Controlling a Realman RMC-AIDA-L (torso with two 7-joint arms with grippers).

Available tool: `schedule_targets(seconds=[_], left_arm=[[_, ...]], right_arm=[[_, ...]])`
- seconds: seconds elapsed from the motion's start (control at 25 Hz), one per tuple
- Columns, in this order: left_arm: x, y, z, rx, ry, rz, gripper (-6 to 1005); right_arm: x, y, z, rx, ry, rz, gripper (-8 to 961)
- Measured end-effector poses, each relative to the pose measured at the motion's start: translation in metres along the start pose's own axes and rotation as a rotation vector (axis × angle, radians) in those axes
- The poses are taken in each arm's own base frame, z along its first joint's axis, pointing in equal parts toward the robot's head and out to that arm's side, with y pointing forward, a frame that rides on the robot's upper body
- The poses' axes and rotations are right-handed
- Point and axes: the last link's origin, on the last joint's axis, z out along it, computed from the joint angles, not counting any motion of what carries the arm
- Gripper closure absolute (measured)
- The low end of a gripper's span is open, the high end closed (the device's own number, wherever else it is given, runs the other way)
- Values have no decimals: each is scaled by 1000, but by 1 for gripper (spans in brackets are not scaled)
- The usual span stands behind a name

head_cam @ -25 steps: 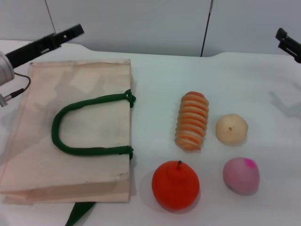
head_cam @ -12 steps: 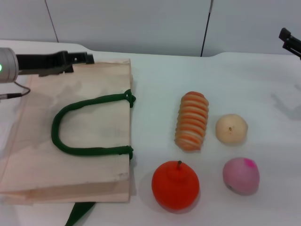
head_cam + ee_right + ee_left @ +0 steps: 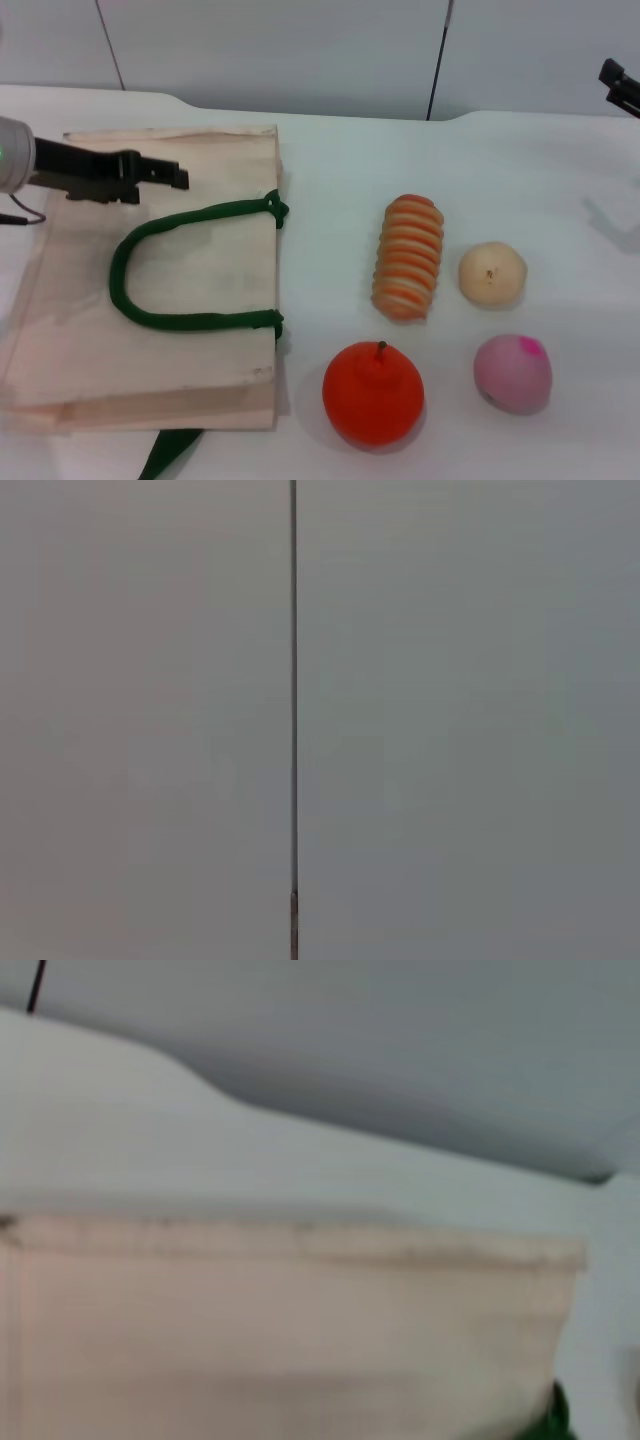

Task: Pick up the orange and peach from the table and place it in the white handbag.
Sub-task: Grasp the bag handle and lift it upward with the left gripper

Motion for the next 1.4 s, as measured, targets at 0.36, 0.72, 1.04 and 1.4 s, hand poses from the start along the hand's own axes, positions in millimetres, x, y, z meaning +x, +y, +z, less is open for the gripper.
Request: schedule_targets(seconds=[0.36, 0.72, 1.04, 1.4], left_arm=[[-8, 2, 5, 69, -114, 24, 176], [-11, -1, 7, 123, -157, 41, 184], [-11, 0, 10, 134, -164, 61, 191], [-12, 3, 16, 116, -190, 74, 423]], right_arm=[[1, -5, -4, 21, 4, -4, 73], [0, -8, -6, 48, -14, 9, 73], [0, -7, -5, 46, -16, 11, 74], [-2, -6, -4, 41, -22, 12, 74]])
